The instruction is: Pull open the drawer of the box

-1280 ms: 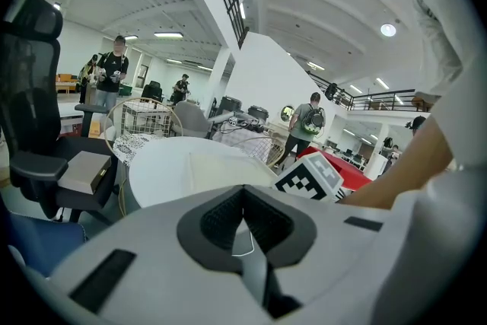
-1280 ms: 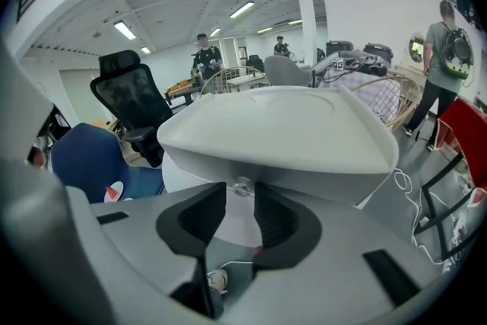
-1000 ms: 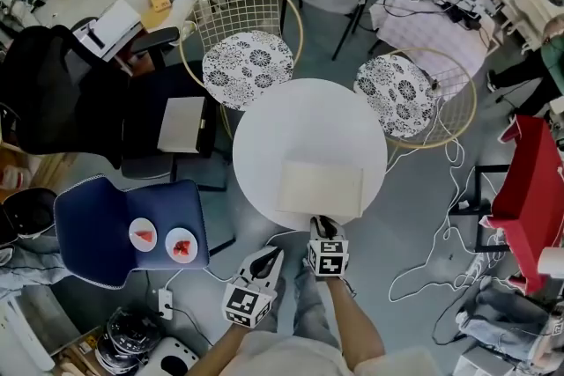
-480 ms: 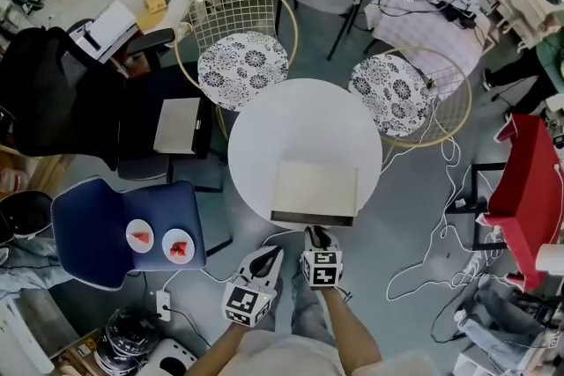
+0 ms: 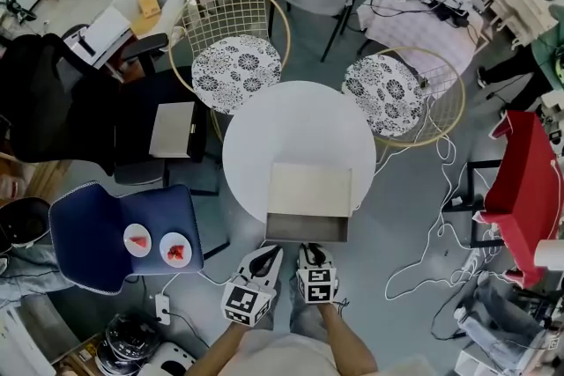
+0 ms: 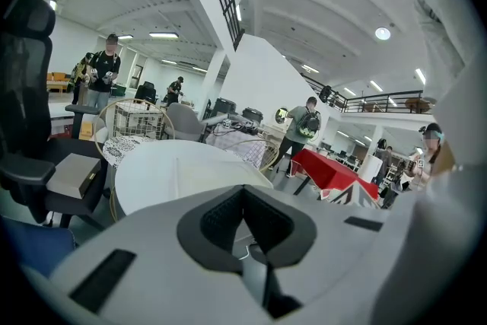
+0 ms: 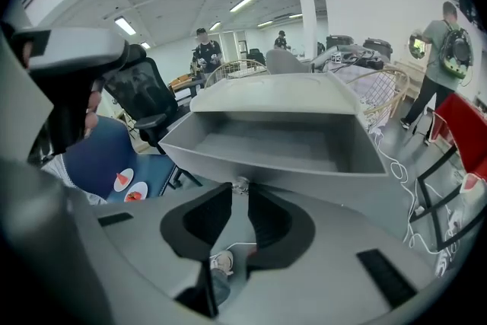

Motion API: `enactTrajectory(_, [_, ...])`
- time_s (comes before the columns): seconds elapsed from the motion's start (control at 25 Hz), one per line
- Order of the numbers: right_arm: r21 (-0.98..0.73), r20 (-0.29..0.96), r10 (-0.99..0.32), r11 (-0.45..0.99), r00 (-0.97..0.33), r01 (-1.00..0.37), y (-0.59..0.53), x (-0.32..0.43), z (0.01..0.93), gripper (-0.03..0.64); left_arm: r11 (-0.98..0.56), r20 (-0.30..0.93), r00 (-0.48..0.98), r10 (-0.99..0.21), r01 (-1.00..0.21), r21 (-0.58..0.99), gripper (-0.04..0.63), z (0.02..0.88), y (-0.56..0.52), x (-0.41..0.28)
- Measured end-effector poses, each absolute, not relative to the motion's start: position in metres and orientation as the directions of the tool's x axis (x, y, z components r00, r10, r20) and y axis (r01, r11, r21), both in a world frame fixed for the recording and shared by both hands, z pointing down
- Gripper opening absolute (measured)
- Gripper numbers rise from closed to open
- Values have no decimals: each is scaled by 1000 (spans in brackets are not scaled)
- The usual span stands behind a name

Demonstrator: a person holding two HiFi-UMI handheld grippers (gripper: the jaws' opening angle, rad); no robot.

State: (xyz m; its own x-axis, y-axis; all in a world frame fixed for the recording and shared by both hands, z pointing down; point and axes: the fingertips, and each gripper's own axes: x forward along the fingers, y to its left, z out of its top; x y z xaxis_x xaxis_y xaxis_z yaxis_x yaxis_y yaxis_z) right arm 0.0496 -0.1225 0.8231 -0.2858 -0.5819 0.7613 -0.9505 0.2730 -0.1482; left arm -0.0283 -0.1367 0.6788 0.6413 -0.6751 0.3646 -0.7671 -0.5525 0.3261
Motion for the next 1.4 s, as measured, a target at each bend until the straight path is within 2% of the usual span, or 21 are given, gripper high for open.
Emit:
enactTrajectory(0.56, [-154,768,-573,269,-286,-951,-113,51,824,78,-555,362,646,-672,-763,332,12,677,-143,-24])
enactTrajectory(0.72, [-201,767,-561,252,-312,-947,-112,48,824,80,-557,359,647,-672,-762,331,12,675,-146,-26])
enactTrajectory(0.88, [-218,770,-545,264,-332,-939,-108,45,825,160,-562,356,650,-671,-760,327,12,673,-147,-25])
enactTrajectory(1.2, [-193,766,-562,265,-314,-945,-99,55,816,162,-573,345,658,-669,-753,325,12,671,-149,-14])
enactTrajectory(1.28, [-178,761,-575,261,-301,-949,-99,59,809,125,-576,336,662,-670,-749,326,12,668,-151,-11])
enactTrajectory(1.32, [-169,757,-584,260,-294,-951,-99,62,805,55,-577,333,662,-671,-749,327,12,666,-152,-9])
enactTrajectory(1.36, [-163,751,-592,263,-292,-951,-100,63,801,18,-577,328,663,-673,-748,327,12,663,-153,-7])
enactTrajectory(1.4, [-164,744,-598,266,-296,-950,-101,65,797,17,-578,323,662,-676,-749,326,12,660,-154,-6])
